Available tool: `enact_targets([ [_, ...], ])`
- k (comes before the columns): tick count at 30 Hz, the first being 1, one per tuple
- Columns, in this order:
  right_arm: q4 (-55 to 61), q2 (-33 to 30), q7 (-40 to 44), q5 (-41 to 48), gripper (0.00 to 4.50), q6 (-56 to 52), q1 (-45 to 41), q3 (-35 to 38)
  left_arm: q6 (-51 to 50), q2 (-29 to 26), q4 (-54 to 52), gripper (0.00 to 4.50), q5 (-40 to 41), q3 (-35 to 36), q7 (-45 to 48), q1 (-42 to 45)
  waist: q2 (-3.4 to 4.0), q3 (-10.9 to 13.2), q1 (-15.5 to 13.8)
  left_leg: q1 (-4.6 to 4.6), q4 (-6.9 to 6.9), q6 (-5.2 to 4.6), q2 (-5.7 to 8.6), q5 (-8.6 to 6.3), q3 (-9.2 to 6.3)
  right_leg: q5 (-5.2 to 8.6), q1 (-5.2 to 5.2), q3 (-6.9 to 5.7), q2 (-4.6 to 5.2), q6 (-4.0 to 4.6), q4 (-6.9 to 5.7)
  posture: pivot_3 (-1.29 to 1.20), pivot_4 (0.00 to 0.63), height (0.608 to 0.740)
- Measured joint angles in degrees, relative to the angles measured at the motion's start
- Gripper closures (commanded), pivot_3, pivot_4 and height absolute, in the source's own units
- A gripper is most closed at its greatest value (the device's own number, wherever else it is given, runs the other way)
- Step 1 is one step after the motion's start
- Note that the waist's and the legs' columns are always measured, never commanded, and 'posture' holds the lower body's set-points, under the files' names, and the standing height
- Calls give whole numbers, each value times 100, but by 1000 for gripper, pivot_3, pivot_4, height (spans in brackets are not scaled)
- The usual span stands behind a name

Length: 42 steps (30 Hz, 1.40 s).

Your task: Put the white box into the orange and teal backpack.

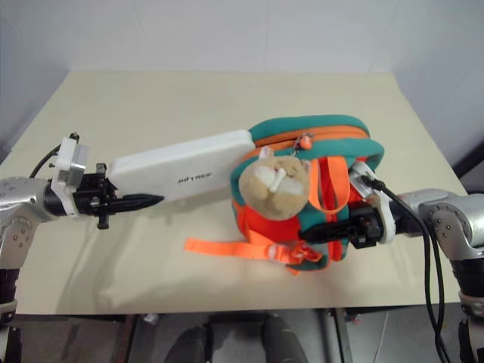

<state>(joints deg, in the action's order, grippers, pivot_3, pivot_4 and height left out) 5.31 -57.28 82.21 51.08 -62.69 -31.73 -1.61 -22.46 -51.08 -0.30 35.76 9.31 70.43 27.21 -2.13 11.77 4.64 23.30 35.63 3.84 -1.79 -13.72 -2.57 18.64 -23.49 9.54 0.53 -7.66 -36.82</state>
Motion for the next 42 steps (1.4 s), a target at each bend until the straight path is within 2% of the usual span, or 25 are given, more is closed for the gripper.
enact_targets([
  [4, -1, 18, -33, 8, 4480, -1, 19, 11, 79, 24, 230, 3117, -189, -265, 285, 343, 0, 0, -1, 0, 2, -1, 0, 0, -1, 1, 0, -1, 0, -2, -3, 0, 150, 740],
  [11, -15, 98, -46, 23, 4480, -19, -14, 14, -97, 429, 843, 3117, -590, -1100, 722, 1578, -1, 1, -18, 7, 29, -2, 2, -1, -2, -2, 1, -2, -3, -8, -18, 0, 150, 740],
  [15, -17, 154, -38, 32, 4480, -30, -118, -3, -330, 1071, 1244, 3117, -956, -1763, 839, 2479, -1, 0, -25, 12, 40, -5, 4, -3, -4, -5, 3, -1, -3, -14, -20, 0, 150, 740],
  [20, -25, 188, -34, 40, 4480, -32, -139, -2, -632, 1673, 1616, 3117, -1297, -2111, 793, 3017, 0, 1, 10, 14, 39, -12, 2, -7, -6, -3, -4, -1, -5, -15, -27, 0, 150, 740],
  [23, -27, 192, -38, 53, 4480, -35, -135, 27, -802, 1971, 1740, 3117, -1480, -2172, 677, 3216, 1, 1, -7, 14, 43, -13, 3, -7, -8, -2, -2, -1, -4, -16, -29, 0, 150, 740],
  [28, 154, 325, -109, 159, 4480, -32, -97, 92, -882, 3081, 2219, 3117, -1808, -2380, 152, 3514, 0, 2, -143, 19, 62, -14, 10, -7, -12, -9, 5, 1, -3, -29, -27, 0, 150, 740],
  [35, 254, 339, -228, 233, 4480, -103, -9, 187, -741, 3576, 2391, 3117, -2037, -2394, -62, 3548, 1, 2, -158, 20, 55, -13, 9, -7, -12, -9, 2, 1, -3, -29, -27, 0, 150, 740],
  [37, 308, 341, -260, 242, 4500, -109, 43, 199, -745, 3496, 2296, 2404, -2039, -2391, -46, 3472, 1, 2, -149, 17, 53, -13, 9, -7, -12, -9, 2, 1, -3, -28, -28, 0, 150, 740],
  [38, 329, 341, -269, 245, 4500, -110, 57, 199, -749, 3439, 2128, 2242, -2033, -2391, 4, 3374, 1, 1, -143, 16, 52, -13, 8, -7, -12, -9, 2, 2, -3, -28, -29, 0, 150, 740],
  [42, 332, 341, -308, 241, 4500, -112, 83, 205, -865, 3177, 1673, 1128, -1965, -2333, 97, 3161, 1, 2, -136, 12, 54, -13, 8, -7, -12, -8, 2, 2, -3, -28, -36, 0, 150, 740],
])
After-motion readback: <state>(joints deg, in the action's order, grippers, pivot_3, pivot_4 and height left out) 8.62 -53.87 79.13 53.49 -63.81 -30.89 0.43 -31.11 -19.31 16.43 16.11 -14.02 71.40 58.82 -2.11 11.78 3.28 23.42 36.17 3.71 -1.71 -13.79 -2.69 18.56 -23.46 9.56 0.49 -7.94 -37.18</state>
